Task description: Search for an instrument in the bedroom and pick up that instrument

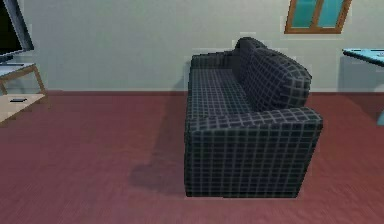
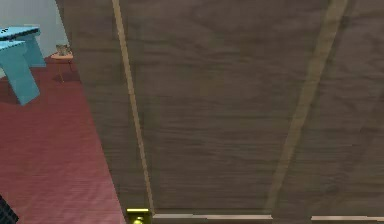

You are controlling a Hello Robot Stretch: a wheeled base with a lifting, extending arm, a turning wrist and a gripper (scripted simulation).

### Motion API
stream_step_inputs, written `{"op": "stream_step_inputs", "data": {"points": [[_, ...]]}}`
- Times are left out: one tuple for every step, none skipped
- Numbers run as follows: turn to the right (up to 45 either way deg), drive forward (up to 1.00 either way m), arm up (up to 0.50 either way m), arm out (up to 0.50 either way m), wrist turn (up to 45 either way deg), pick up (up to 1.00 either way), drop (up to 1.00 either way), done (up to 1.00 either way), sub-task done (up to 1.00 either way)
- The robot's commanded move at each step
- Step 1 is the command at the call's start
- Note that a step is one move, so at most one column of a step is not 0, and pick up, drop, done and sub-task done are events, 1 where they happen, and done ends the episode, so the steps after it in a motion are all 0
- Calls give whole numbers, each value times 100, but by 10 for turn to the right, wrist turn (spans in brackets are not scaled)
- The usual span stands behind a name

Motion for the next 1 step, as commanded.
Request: {"op": "stream_step_inputs", "data": {"points": [[0, 25, 0, 0, 0, 0, 0, 0, 0]]}}
